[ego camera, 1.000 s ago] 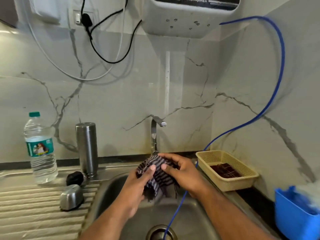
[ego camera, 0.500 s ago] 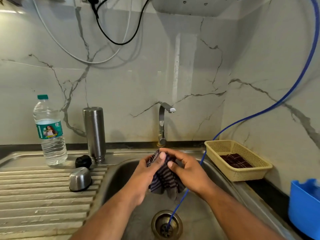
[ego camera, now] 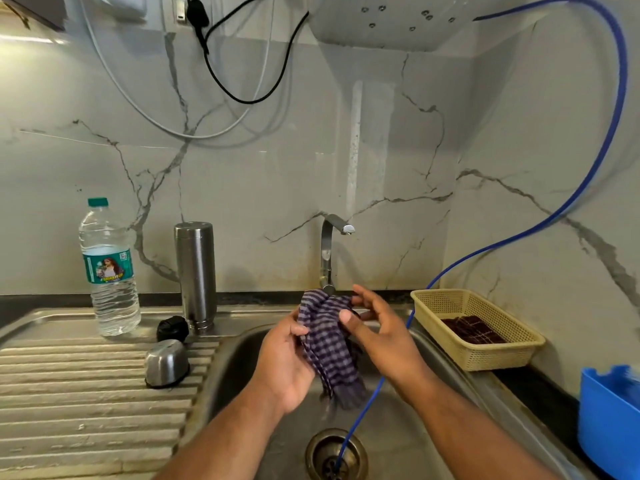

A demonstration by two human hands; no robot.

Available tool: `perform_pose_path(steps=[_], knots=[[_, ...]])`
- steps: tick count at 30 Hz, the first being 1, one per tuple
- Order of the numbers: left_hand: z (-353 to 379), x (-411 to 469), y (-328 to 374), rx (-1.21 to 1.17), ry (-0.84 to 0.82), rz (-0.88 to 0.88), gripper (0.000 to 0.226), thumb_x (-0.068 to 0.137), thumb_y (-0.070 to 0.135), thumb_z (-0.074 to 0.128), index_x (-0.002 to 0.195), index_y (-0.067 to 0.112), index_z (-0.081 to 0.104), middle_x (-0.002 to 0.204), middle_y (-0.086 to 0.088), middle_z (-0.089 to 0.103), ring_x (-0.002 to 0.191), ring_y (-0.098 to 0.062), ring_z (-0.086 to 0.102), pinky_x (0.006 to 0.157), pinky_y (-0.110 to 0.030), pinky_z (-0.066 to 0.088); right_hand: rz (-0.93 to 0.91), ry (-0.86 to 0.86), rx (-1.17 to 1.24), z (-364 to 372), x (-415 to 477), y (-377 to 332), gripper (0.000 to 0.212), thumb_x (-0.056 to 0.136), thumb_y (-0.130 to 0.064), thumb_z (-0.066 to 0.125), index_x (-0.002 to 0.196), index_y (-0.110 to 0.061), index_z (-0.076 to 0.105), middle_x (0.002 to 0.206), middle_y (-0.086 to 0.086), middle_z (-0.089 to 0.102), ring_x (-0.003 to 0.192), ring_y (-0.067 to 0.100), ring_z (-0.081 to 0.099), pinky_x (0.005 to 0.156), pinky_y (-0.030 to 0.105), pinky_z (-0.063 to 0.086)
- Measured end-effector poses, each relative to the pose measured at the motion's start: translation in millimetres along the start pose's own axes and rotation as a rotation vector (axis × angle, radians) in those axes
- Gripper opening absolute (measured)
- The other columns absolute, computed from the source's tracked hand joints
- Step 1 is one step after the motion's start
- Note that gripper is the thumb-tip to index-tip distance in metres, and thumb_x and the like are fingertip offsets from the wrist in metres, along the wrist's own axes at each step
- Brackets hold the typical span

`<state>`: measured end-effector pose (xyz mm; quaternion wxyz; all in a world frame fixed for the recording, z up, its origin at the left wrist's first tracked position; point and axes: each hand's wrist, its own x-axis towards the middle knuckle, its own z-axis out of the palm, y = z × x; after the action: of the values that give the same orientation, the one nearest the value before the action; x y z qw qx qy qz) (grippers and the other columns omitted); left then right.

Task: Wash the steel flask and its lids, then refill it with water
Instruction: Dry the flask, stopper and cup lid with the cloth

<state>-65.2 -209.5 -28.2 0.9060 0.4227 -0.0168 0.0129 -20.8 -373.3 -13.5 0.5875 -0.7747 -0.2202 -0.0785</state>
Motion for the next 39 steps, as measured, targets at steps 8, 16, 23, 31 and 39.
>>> perform_pose_path(steps=[8, 16, 23, 31, 39], knots=[[12.8, -2.2, -10.2, 0.354, -0.004, 0.119, 0.038, 0.099, 0.01, 0.059, 0.134, 0.025, 0.056, 0.114, -0.004, 0.076, 0.11, -0.022, 0.072, 0.091, -0.039, 0.058, 0.167, -0.051, 0.222, 3.8, -0.1, 3.5, 0.059, 0.085, -0.033, 0.08, 0.139, -0.036, 0.057, 0.129, -0.009, 0.065, 0.112, 0.008, 0.068, 0.093, 0.029, 0.059], [1.1, 3.8, 1.1, 0.649, 0.138, 0.313, 0.043, 0.102, 0.016, 0.056, 0.139, 0.038, 0.048, 0.119, 0.01, 0.073, 0.111, -0.008, 0.07, 0.091, -0.034, 0.059, 0.305, -0.009, 0.289, -8.5, 12.8, 18.0, 0.067, 0.082, 0.006, 0.078, 0.141, -0.016, 0.058, 0.126, -0.005, 0.072, 0.114, 0.015, 0.069, 0.085, 0.024, 0.058], [-6.4, 9.3, 17.4, 0.698, 0.278, 0.382, 0.032, 0.104, 0.017, 0.055, 0.134, 0.027, 0.054, 0.12, 0.004, 0.07, 0.106, -0.009, 0.071, 0.085, -0.028, 0.06, 0.461, 0.082, 0.295, -15.2, 13.9, 17.6, 0.031, 0.102, 0.0, 0.051, 0.111, -0.022, 0.07, 0.106, 0.002, 0.077, 0.102, 0.026, 0.072, 0.068, 0.035, 0.058], [-14.4, -2.4, 30.5, 0.677, 0.457, -0.06, 0.03, 0.106, 0.008, 0.039, 0.103, 0.003, 0.068, 0.096, -0.019, 0.075, 0.088, -0.031, 0.072, 0.069, -0.036, 0.052, 0.614, 0.162, 0.39, -16.4, 20.1, 26.1, 0.02, 0.103, -0.009, 0.057, 0.118, -0.009, 0.069, 0.111, 0.01, 0.073, 0.102, 0.025, 0.069, 0.073, 0.034, 0.055], [-22.1, 3.6, 43.4, 0.451, 0.38, 0.014, 0.037, 0.106, 0.004, 0.044, 0.134, 0.02, 0.06, 0.116, -0.019, 0.073, 0.105, -0.032, 0.072, 0.093, -0.047, 0.057, 0.521, 0.175, 0.457, -20.5, 23.9, 29.9, 0.046, 0.098, -0.005, 0.065, 0.141, -0.014, 0.053, 0.124, 0.012, 0.07, 0.107, 0.029, 0.071, 0.083, 0.04, 0.061]])
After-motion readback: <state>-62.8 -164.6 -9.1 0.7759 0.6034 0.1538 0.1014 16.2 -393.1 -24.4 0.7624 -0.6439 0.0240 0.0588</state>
